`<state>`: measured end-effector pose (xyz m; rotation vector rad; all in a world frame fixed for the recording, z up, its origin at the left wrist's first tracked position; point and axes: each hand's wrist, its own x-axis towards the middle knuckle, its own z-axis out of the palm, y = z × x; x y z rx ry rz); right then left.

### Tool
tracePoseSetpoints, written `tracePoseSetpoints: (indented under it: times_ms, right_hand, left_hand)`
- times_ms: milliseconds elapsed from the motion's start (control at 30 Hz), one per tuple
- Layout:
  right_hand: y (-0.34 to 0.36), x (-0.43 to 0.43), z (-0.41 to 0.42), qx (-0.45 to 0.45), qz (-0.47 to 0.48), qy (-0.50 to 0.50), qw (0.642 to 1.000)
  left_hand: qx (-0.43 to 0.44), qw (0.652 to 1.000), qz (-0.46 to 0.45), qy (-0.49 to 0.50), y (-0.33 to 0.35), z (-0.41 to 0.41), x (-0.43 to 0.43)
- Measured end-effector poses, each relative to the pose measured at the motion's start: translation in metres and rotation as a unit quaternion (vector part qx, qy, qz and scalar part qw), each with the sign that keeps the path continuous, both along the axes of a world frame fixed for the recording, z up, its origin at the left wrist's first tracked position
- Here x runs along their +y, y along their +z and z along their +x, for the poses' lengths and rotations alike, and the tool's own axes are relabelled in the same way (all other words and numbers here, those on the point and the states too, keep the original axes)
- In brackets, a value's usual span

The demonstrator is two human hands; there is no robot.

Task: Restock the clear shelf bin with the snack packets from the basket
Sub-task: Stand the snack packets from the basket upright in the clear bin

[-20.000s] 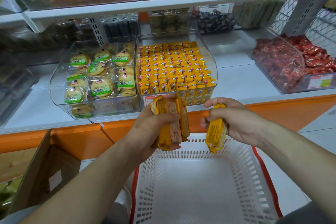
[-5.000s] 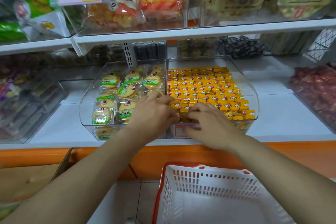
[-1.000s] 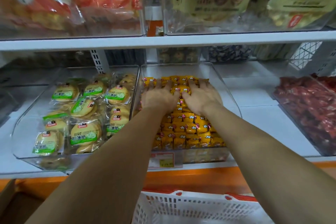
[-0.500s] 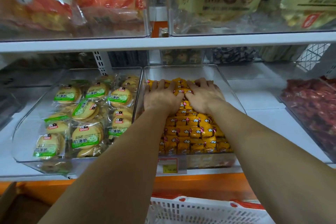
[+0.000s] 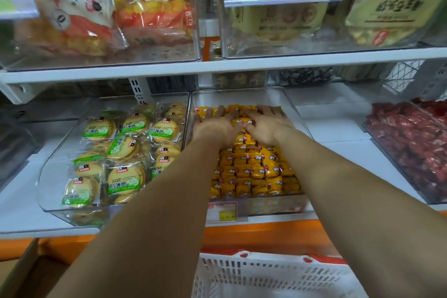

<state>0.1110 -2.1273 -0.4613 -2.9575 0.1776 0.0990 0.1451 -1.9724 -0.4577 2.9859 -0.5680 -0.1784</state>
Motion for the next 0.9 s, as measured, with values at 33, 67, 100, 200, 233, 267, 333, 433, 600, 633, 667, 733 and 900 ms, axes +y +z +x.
tracePoseSetpoints:
  times_ms: [33, 67, 100, 200, 233, 267, 333, 433, 600, 633, 667, 733, 900]
  right_hand:
    - [0.011, 0.001, -0.006, -0.011, 0.028, -0.008, 1.000]
    - [0.020, 0.002, -0.016, -0.042, 0.064, -0.018, 0.997]
    - [0.027, 0.003, -0.030, -0.088, 0.096, -0.025, 0.991]
    - [0.021, 0.011, -0.093, -0.187, 0.113, 0.013, 0.976]
    - [0.013, 0.014, -0.113, -0.166, 0.116, 0.024, 0.979]
    - [0.005, 0.016, -0.128, -0.122, 0.111, 0.026, 0.986]
    - [-0.008, 0.020, -0.137, -0.046, 0.052, 0.032, 0.997]
    - [-0.013, 0.024, -0.128, -0.010, 0.018, 0.009, 1.000]
    - [-0.025, 0.023, -0.110, 0.001, 0.018, -0.011, 1.000]
    - [-0.027, 0.022, -0.107, -0.007, 0.021, -0.013, 1.000]
    - [-0.029, 0.021, -0.105, -0.016, 0.022, -0.014, 1.000]
    - [-0.032, 0.021, -0.104, -0.034, 0.019, -0.017, 0.999]
    - [-0.013, 0.026, -0.117, -0.089, 0.060, -0.009, 0.994]
  left_hand:
    - [-0.005, 1.000, -0.012, -0.002, 0.010, -0.005, 0.002]
    - [-0.024, 0.999, -0.041, -0.005, 0.019, -0.013, 0.005]
    - [-0.048, 0.995, -0.083, -0.009, 0.024, -0.026, 0.009]
    - [-0.075, 0.985, -0.152, -0.024, 0.012, -0.082, 0.027]
    - [-0.069, 0.990, -0.122, -0.025, 0.003, -0.100, 0.033]
    - [-0.064, 0.994, -0.081, -0.023, -0.005, -0.112, 0.037]
    - [-0.068, 0.997, -0.023, -0.015, -0.018, -0.122, 0.038]
    - [-0.048, 0.999, -0.018, -0.001, -0.024, -0.118, 0.031]
    - [-0.042, 0.999, -0.023, -0.007, -0.033, -0.101, 0.029]
    - [-0.046, 0.999, -0.025, -0.014, -0.034, -0.097, 0.029]
    - [-0.050, 0.998, -0.027, -0.020, -0.035, -0.094, 0.028]
    - [-0.055, 0.998, -0.035, -0.024, -0.034, -0.089, 0.027]
    - [-0.029, 0.998, -0.039, -0.027, -0.010, -0.099, 0.024]
